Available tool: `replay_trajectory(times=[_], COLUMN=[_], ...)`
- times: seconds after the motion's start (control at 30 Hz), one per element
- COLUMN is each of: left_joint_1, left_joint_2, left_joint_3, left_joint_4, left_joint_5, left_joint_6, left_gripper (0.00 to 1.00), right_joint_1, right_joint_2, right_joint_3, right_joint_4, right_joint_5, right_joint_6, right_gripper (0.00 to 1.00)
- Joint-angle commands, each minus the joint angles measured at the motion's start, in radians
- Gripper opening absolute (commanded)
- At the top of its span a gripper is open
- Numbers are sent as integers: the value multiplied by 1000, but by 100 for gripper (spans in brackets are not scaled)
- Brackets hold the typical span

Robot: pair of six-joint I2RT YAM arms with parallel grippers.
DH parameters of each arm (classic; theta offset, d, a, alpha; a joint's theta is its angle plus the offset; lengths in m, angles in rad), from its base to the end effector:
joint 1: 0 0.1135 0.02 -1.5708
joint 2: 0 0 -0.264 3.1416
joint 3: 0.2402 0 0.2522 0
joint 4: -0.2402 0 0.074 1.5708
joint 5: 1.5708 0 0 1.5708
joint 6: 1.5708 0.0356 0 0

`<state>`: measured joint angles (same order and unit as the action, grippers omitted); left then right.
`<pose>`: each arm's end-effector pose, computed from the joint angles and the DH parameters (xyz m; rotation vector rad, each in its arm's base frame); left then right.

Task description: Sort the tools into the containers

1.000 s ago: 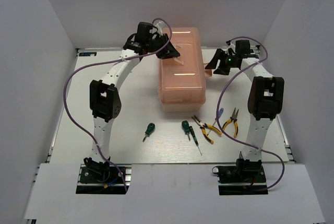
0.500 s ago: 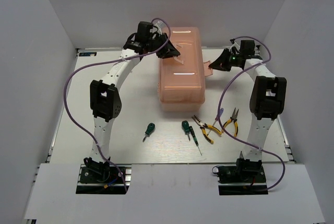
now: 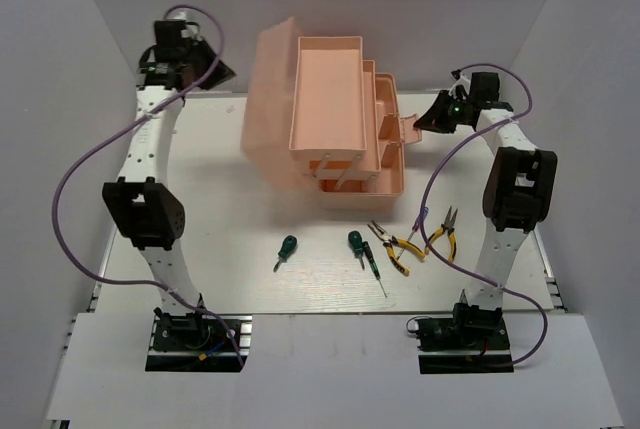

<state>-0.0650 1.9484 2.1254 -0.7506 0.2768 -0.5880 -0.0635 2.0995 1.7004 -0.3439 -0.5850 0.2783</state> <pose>0.4373 -0.0382 0.4024 -0.4058 2.1591 -0.6716 0.4788 -0.0108 0.2314 0.0900 2.2838 0.7851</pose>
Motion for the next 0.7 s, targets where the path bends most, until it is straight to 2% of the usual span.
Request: replay_trajectory(times=[0.0,0.03,0.07,0.1,0.13,0.17,0.2,0.23,0.37,0.43,0.47,0.5,0.53,0.57,0.6,0.63,0.67], left_joint_1=[48,48,59,59,68,68,68,68,68,56,56,45,45,36,36,27,12], left_joint_2=[-59,-69,-69,-81,-92,-92,-101,-112,-158,-195,-218,-276,-310,-351,-397,-507,-564], left_joint_3=[-53,-71,-117,-136,-162,-162,-171,-171,-153,-185,-209,-241,-334,-394,-529,-598,-660], left_joint_4=[-112,-121,-121,-110,-95,-95,-84,-84,-84,-84,-84,-73,-37,-12,19,89,118], left_joint_5=[-177,-177,-177,-177,-163,-163,-163,-163,-183,-183,-183,-151,-127,-102,-52,-30,-12], left_joint_6=[125,134,134,134,134,134,134,134,145,155,165,165,177,177,177,197,211], left_gripper=[4,10,28,35,41,56,61,64,65,60,54,32,23,15,11,11,11], right_joint_1=[-58,-58,-58,-56,-58,-58,-56,-58,-64,-62,-62,-62,-68,-71,-78,-84,-85], right_joint_2=[-45,-47,-49,-47,-52,-53,-56,-67,-127,-163,-191,-209,-270,-292,-315,-382,-407], right_joint_3=[27,25,27,27,27,27,27,18,2,-15,-36,-53,-74,-158,-189,-220,-308], right_joint_4=[-1,2,2,3,5,5,-1,-1,-64,-127,-180,-211,-228,-233,-250,-263,-274], right_joint_5=[131,120,108,84,50,21,8,-15,-15,7,69,83,127,178,207,223,259], right_joint_6=[-110,-111,-107,-108,-105,-108,-111,-117,-206,-273,-360,-390,-437,-474,-525,-550,-601], right_gripper=[0,0,0,0,25,40,53,76,79,79,79,79,77,72,68,62,45])
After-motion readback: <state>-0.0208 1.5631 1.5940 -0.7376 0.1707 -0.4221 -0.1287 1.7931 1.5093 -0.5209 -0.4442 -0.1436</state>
